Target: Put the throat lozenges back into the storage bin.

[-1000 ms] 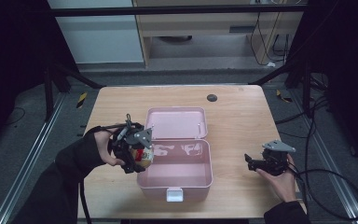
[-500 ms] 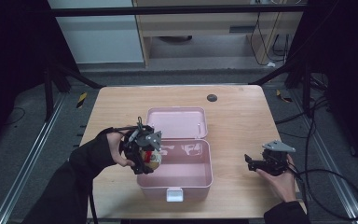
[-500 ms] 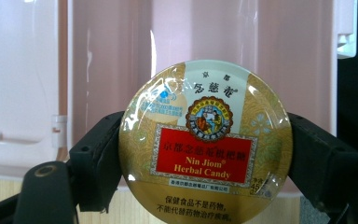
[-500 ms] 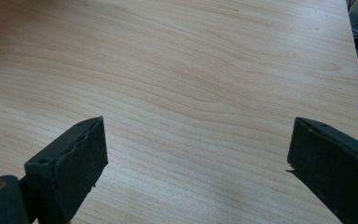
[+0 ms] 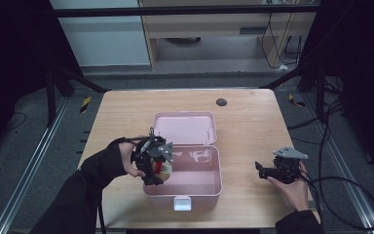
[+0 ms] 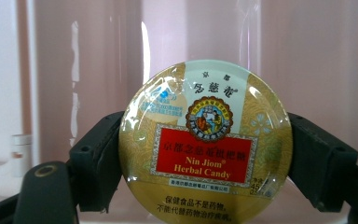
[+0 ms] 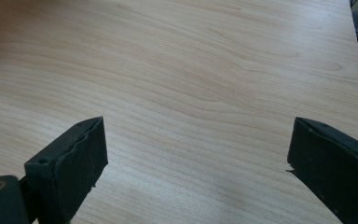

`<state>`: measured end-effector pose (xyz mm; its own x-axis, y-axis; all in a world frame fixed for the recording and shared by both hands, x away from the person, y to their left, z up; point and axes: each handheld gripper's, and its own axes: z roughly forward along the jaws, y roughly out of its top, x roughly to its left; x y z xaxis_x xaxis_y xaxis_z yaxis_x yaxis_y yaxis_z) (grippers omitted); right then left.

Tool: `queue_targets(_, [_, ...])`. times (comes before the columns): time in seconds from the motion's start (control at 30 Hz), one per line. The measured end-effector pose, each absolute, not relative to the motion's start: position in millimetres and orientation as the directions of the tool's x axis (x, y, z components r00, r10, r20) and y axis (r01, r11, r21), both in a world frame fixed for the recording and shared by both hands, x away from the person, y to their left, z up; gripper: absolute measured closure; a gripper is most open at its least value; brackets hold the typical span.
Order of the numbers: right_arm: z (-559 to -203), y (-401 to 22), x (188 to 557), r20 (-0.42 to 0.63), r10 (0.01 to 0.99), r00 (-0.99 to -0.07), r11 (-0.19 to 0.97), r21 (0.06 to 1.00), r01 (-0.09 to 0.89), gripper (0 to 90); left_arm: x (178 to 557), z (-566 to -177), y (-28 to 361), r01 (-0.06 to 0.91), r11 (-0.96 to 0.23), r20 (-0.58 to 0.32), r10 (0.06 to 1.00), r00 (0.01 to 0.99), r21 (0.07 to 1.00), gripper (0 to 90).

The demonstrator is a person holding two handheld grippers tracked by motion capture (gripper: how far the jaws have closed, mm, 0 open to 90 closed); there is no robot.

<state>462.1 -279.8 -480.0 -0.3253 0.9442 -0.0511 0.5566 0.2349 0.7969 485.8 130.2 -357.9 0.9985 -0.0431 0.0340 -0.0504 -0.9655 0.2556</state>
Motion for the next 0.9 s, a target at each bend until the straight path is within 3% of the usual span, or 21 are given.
queue_targets(0.9, [-482.0,-278.0,462.9,-0.070,0.938,-0.340,0.259,0.791,0.554,5.0,485.0,-395.0,130.2,-0.037,-0.972,-0.009,-0.040,0.999,0.231,19.1])
